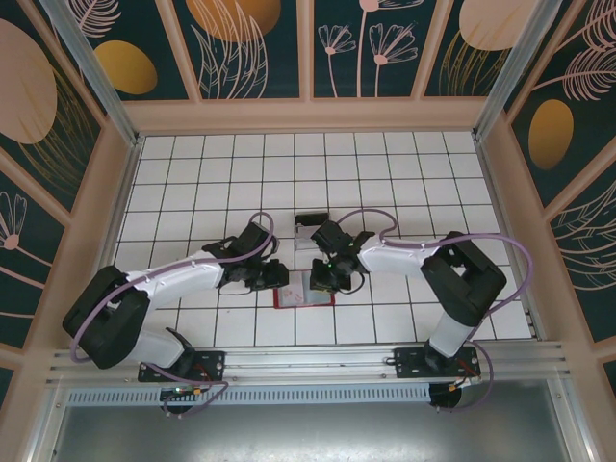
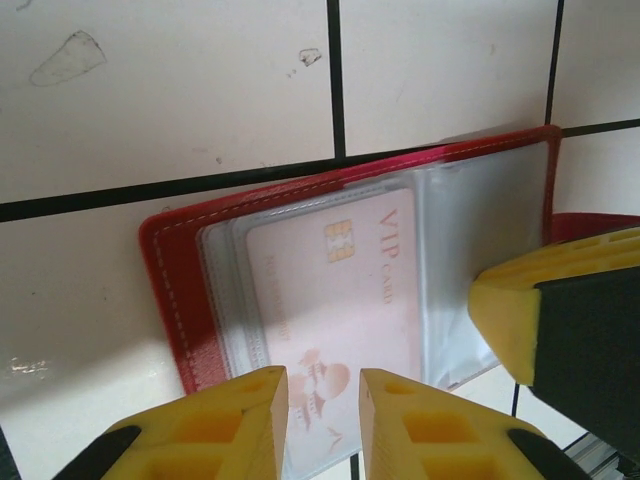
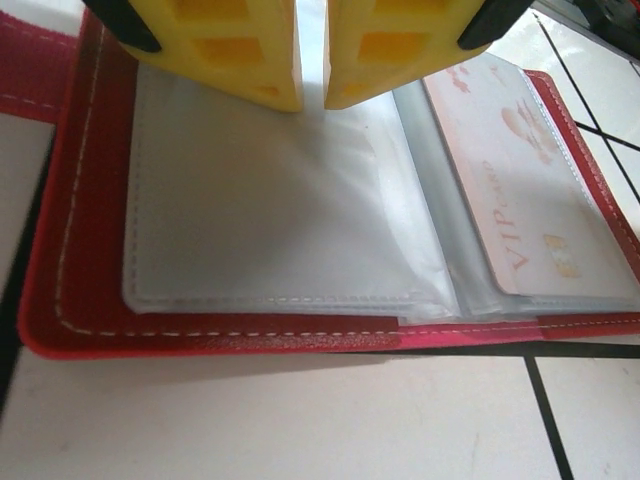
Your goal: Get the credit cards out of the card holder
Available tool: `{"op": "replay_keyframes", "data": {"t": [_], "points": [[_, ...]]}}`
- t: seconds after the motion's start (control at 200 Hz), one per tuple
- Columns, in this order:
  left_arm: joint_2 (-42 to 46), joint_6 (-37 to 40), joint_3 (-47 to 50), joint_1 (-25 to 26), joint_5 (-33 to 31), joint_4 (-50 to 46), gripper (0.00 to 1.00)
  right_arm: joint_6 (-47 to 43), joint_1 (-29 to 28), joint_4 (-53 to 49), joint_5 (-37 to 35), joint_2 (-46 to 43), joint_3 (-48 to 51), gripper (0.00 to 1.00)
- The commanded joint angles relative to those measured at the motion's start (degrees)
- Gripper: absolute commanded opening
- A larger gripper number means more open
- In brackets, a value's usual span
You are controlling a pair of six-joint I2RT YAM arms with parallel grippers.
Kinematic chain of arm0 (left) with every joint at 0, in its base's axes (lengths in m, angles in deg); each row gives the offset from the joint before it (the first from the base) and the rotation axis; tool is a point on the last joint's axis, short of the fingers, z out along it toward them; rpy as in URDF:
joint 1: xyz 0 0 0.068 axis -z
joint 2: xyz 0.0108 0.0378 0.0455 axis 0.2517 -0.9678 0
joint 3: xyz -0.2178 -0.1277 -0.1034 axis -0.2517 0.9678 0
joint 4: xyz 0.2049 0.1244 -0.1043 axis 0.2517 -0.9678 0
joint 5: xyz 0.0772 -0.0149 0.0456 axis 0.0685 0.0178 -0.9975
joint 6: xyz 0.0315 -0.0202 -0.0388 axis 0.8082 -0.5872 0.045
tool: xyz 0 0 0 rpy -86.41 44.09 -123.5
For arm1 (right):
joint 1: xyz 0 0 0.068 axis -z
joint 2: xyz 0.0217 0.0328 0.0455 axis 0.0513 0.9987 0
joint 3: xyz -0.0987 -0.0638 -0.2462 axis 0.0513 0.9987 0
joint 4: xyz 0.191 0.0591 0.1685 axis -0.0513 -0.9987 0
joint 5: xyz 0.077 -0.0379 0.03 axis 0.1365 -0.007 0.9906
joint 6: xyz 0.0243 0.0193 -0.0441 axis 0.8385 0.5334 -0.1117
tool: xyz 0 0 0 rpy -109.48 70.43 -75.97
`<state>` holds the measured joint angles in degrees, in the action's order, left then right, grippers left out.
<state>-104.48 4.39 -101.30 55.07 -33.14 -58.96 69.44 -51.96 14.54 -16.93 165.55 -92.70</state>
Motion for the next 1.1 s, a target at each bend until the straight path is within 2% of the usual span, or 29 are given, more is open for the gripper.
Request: {"op": "replay_keyframes", "data": {"t": [0.0,0.14,0.41,1.096], "points": [[-0.83,1.32,0.24,-0.24,-0.21,-0.19,0.27,-0.6,0.02,-3.81,-3.3,-2.81,-2.18,0.15],[-2.44,2.4,-0.78,-0.28,-1.98,-1.65,0.27,0.75,-0.81,0.18,-0.65,-4.51,-2.4,0.16],[-3.92,2.53,-0.7,-0.24,-0.52,0.22,0.28,2.1,-1.82,5.28,2.4,-3.28,-2.05,0.17],[-6.4,2.75,0.7,-0.24,0.92,1.43,0.23,2.06,-1.52,12.41,3.84,-0.41,2.72,0.19]]}}
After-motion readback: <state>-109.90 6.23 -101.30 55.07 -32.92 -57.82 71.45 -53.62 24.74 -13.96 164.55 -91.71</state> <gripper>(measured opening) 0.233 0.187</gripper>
